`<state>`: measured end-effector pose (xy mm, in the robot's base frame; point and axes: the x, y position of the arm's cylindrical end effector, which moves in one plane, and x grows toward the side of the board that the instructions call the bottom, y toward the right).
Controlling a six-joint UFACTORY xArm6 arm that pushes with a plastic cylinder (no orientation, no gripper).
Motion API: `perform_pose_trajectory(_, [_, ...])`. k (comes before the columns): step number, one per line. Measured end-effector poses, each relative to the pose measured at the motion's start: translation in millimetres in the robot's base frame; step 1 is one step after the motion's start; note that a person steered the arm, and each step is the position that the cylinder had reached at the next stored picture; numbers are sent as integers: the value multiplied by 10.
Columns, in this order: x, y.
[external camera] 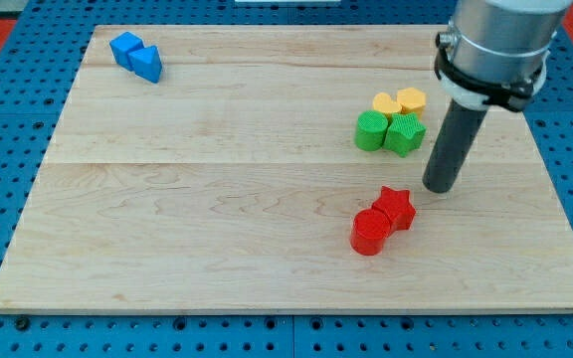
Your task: Separate the red star from red circle
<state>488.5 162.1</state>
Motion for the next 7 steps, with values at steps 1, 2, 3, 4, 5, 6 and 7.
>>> perform_pose_trajectory(1, [187,7])
perform_pose_trajectory(2, [112,63])
perform_pose_trajectory(3, [-100,-36])
perform_pose_trajectory(4, [-280,-542])
perform_pose_trajectory(5, [-57,-987])
perform_pose_trajectory(6, [196,-944])
perform_pose_trajectory(7, [196,-630])
